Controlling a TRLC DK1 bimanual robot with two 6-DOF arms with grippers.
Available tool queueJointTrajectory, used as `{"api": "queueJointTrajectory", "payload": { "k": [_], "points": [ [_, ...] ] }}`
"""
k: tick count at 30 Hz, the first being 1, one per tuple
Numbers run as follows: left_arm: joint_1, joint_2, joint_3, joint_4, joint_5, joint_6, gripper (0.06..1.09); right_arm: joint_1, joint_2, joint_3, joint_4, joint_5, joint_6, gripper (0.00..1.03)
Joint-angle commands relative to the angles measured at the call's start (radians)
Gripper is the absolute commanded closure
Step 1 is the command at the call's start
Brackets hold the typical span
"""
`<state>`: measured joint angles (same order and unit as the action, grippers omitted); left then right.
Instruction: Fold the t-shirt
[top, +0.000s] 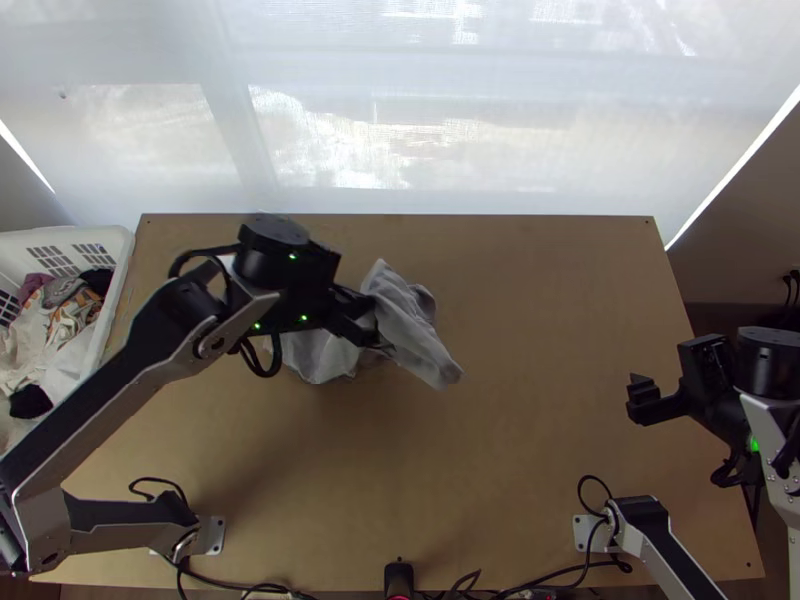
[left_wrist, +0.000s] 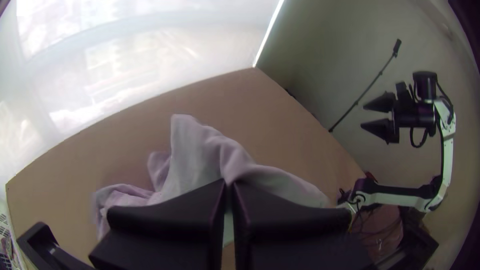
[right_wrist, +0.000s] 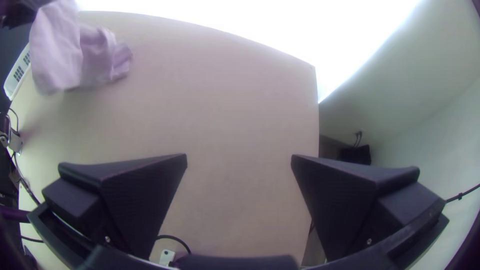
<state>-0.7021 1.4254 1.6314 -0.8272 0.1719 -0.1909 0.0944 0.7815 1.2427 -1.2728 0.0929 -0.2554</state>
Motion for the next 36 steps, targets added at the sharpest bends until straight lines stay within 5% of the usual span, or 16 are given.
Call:
{"api": "queueJointTrajectory", "payload": {
  "k": [1,4,9,12,22,36],
  "points": [
    [-0.223,0.053,-0.105,0.000,0.000,0.030,1.05,-0.027,-0.005,0.000,-0.011,-0.001,0.002,0.06],
    [-0.278,0.070,-0.123,-0.001,0.000,0.048,0.92,-0.030,-0.007,0.000,-0.014,-0.001,0.001,0.06],
    [-0.223,0.064,-0.076,-0.012,-0.008,0.061,0.34,-0.038,-0.013,-0.003,-0.017,-0.001,-0.001,0.06],
    [-0.097,0.040,-0.058,-0.018,-0.052,0.061,0.23,-0.044,-0.014,-0.006,-0.016,-0.001,0.001,0.06],
    [0.328,0.006,-0.239,0.011,-0.100,0.174,0.21,-0.021,0.009,-0.017,0.021,-0.002,0.001,0.06],
    [0.362,0.101,-0.426,0.146,-0.210,0.188,0.21,0.053,0.101,0.098,0.035,-0.048,-0.002,0.06]
  ]
}}
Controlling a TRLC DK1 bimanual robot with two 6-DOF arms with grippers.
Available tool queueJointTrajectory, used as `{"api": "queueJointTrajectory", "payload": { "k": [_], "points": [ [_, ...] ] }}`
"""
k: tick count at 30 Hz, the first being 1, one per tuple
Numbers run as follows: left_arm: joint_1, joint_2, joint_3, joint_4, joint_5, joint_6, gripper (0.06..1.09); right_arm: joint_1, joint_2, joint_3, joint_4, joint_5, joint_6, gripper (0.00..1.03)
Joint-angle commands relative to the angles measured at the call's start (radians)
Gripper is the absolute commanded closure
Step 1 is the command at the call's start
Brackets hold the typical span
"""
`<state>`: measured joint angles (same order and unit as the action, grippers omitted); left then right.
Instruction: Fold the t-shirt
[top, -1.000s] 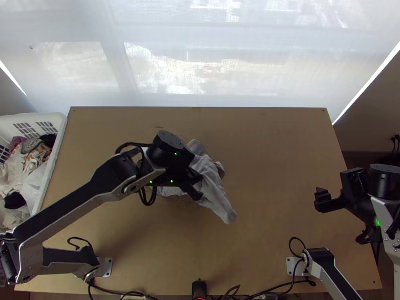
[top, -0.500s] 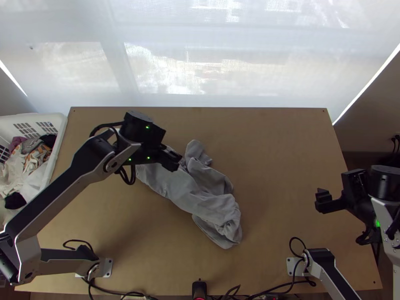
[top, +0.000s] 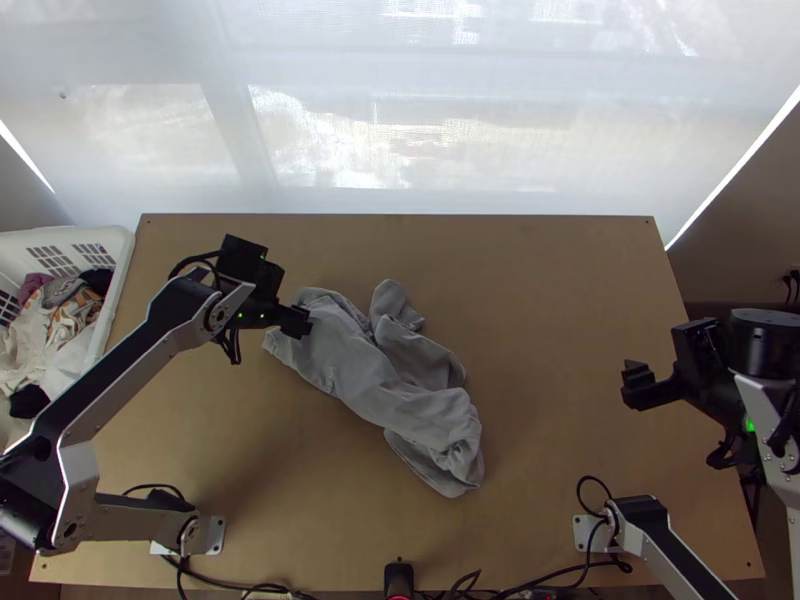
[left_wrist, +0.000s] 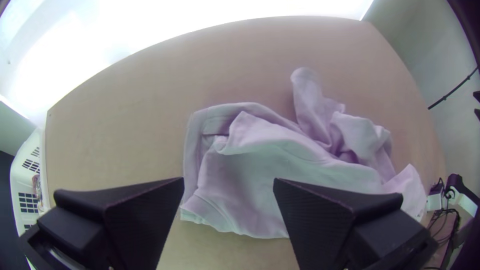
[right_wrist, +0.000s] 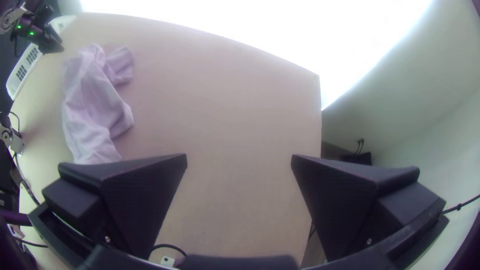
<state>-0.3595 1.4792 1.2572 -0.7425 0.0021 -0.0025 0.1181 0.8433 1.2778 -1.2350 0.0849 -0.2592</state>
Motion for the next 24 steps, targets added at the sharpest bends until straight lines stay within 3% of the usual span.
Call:
{"api": "queueJointTrajectory", "payload": {
  "k": [1,17,24],
  "points": [
    [0.013,0.059,-0.050,0.071,-0.040,-0.002,0.21,0.038,0.048,0.077,-0.007,-0.042,0.002,0.06],
    [-0.024,0.259,0.076,0.150,-0.065,-0.054,0.22,0.091,0.057,0.078,-0.041,-0.039,-0.012,0.06],
    [-0.045,0.320,0.100,0.149,-0.053,-0.050,0.42,0.092,0.066,0.077,-0.040,-0.039,-0.014,0.06]
  ]
}}
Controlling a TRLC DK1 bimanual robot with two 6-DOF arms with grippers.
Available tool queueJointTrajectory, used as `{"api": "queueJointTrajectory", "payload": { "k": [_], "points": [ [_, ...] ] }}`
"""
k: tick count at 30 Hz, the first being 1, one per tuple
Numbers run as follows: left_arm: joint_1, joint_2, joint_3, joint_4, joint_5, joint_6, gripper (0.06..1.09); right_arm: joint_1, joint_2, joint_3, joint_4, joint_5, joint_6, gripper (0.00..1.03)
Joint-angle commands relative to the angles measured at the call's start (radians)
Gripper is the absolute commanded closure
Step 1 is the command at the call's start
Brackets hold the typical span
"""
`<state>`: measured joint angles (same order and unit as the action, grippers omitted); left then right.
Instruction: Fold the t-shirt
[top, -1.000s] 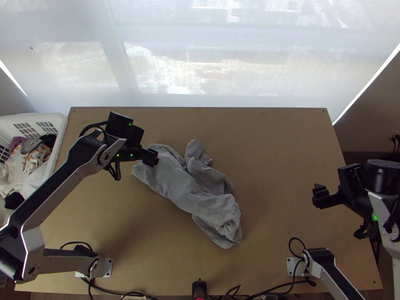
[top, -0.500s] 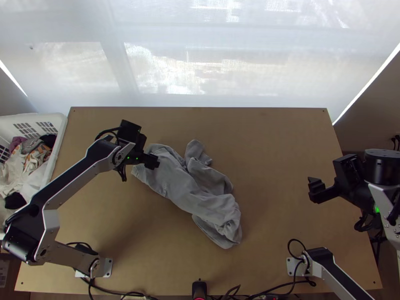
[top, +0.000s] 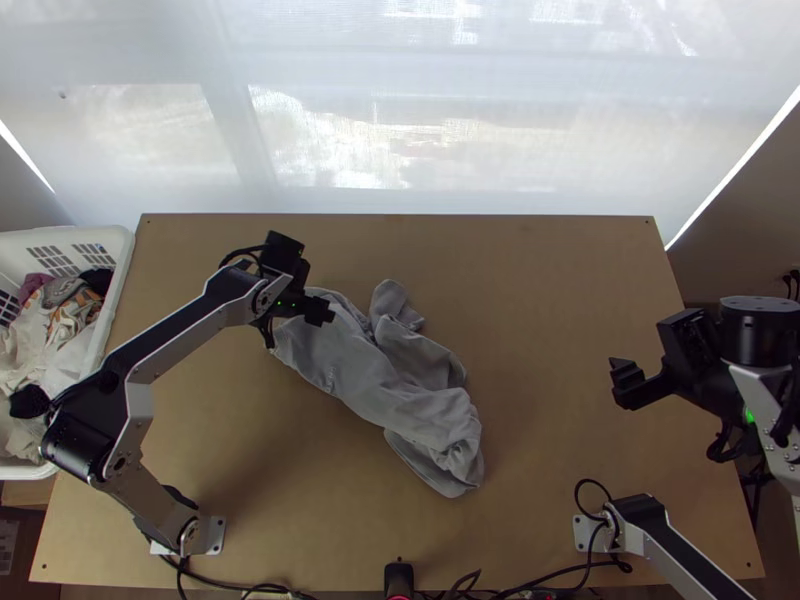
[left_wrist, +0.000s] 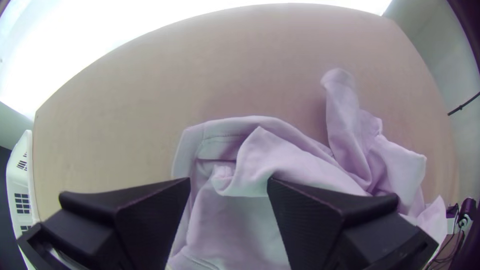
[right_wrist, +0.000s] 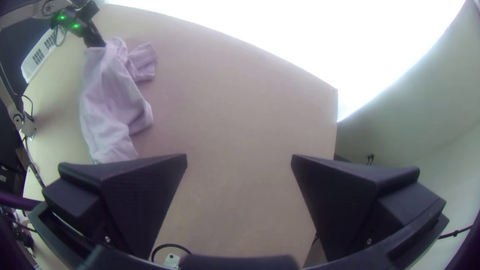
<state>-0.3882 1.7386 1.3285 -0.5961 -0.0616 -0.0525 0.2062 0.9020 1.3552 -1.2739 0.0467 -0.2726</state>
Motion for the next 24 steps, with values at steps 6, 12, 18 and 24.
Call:
{"api": "queueJointTrajectory", "payload": {
  "k": [6,12,18,24],
  "points": [
    [-0.020,0.087,0.055,-0.007,0.125,0.026,0.91,0.004,0.021,-0.001,0.011,0.001,-0.002,0.06],
    [-0.054,0.084,0.182,-0.126,0.167,0.029,1.05,0.012,0.043,-0.002,0.038,0.001,-0.005,0.06],
    [-0.166,0.022,0.394,-0.208,0.235,0.020,1.05,0.059,0.100,0.001,0.110,0.001,-0.014,0.06],
    [-0.316,0.019,0.594,-0.226,0.235,0.048,1.05,0.110,0.201,0.067,0.163,0.002,-0.027,0.06]
  ]
}}
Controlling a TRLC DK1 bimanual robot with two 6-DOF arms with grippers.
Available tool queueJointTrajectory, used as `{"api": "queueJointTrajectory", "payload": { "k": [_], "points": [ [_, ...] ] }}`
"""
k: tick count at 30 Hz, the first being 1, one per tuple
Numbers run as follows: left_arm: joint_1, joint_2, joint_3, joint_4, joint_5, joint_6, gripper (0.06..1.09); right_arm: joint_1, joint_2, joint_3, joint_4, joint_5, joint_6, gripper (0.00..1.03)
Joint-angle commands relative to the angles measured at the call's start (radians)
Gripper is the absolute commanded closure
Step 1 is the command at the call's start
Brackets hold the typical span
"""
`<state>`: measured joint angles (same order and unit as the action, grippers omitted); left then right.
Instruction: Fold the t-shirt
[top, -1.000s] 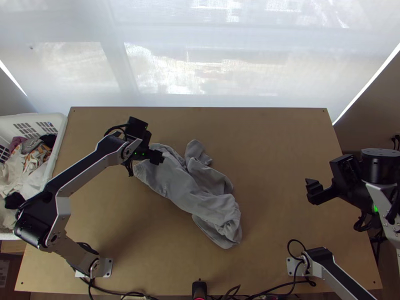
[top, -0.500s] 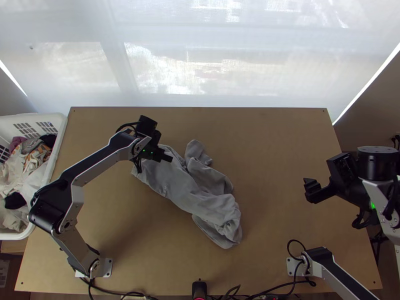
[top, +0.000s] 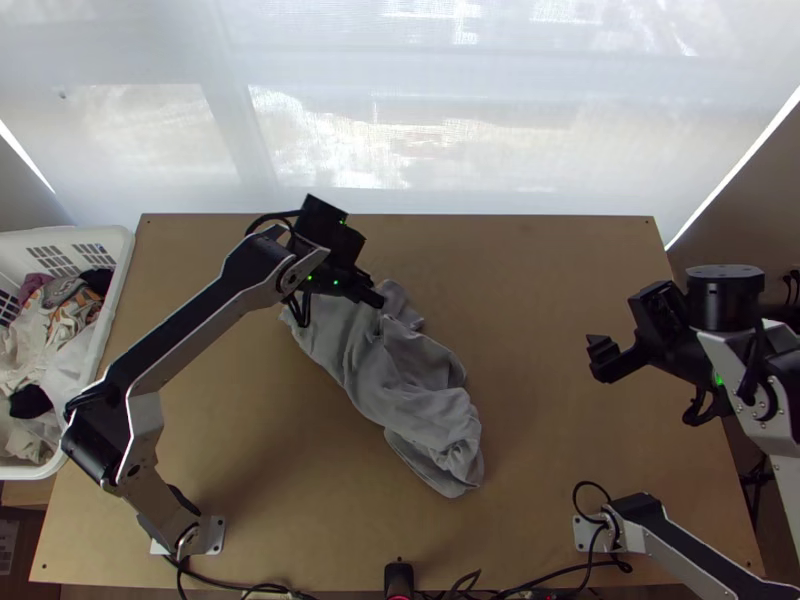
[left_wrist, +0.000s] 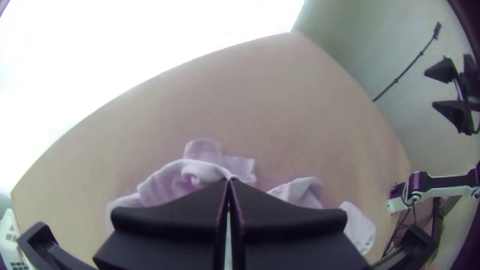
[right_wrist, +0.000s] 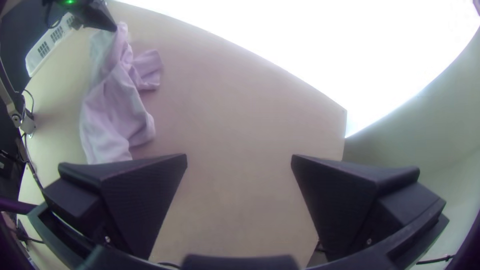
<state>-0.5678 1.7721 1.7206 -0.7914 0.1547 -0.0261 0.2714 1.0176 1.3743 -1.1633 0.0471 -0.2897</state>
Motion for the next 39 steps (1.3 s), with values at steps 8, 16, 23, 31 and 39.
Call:
{"api": "queueJointTrajectory", "payload": {
  "k": [8,16,23,31,39],
  "points": [
    [-0.359,0.059,0.490,-0.063,0.025,0.063,1.05,0.045,0.084,0.002,0.065,0.000,0.003,0.06],
    [-0.520,0.202,0.494,-0.204,0.032,0.135,1.05,0.023,0.064,-0.011,0.067,0.002,-0.002,0.06],
    [-0.431,0.285,0.359,-0.256,0.029,0.118,1.05,0.005,0.039,-0.041,0.065,0.000,0.004,0.06],
    [-0.365,0.334,0.280,-0.272,0.022,0.100,0.16,0.009,0.019,-0.069,0.065,0.002,0.000,0.06],
    [-0.307,0.207,0.208,-0.304,0.017,0.098,0.12,0.035,0.004,-0.167,0.067,0.000,-0.017,0.06]
  ]
}}
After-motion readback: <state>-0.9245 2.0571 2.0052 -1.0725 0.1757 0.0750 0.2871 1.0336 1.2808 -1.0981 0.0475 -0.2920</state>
